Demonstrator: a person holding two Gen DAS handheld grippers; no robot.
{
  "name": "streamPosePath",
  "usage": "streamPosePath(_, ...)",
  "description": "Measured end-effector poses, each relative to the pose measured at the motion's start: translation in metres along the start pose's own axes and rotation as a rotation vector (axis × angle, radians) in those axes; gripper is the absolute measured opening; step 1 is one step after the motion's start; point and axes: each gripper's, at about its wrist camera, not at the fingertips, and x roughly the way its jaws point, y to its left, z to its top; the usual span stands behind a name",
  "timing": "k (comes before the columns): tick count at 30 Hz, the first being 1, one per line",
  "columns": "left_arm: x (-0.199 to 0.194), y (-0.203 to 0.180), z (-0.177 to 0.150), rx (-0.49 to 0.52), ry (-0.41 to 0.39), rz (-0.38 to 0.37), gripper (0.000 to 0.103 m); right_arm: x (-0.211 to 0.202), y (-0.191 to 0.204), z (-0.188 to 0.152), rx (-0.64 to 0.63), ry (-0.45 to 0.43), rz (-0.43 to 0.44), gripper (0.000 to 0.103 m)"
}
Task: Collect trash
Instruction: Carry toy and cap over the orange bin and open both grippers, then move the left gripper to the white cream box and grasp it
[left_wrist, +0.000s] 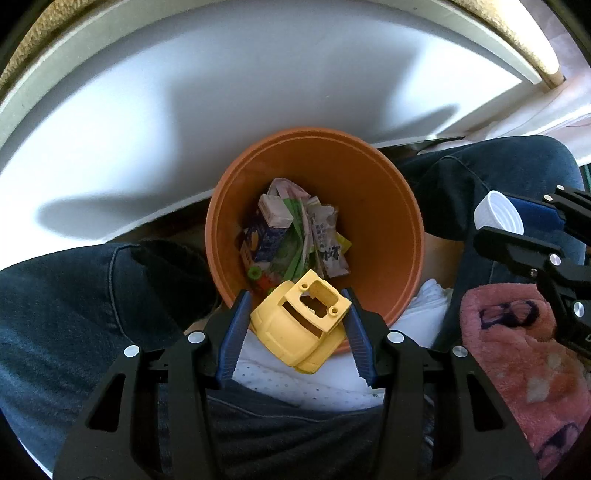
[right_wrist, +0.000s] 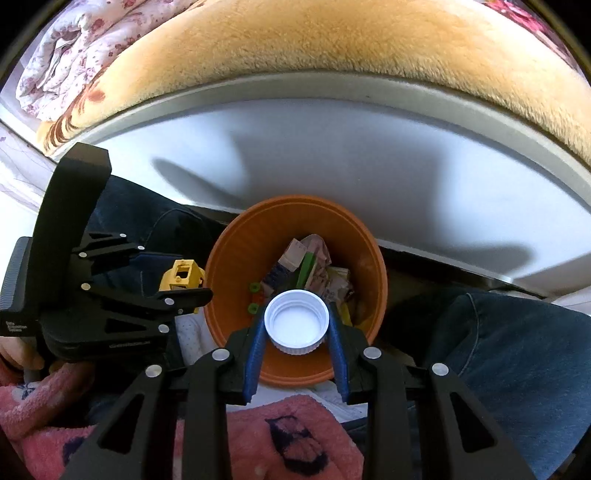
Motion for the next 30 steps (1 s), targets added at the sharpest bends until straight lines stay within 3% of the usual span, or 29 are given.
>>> streamPosePath(2,0.001,0.0,0.001,0.001,0.003,-0.001,0.053,0.001,0.0,-0.001,-0.001,0.001,0.004,0.047)
streamPosePath(3,0.001,-0.001,0.001,0.001,0.004,0.002,0.065,0.0,0.0,-0.001,0.002,-0.005,-0.002,0.056)
streamPosePath(6,0.0,0.0,0.002,-0.002,-0.004,0.012,0.077,-0.003,-0.001,0.0,0.005,-0.02,-0.016,0.062)
streamPosePath(30,-0.005,0.0,0.001,-0.01,-0.021,0.062,0.081,-0.011,-0.01,-0.002,0.047,-0.053,-0.039,0.067)
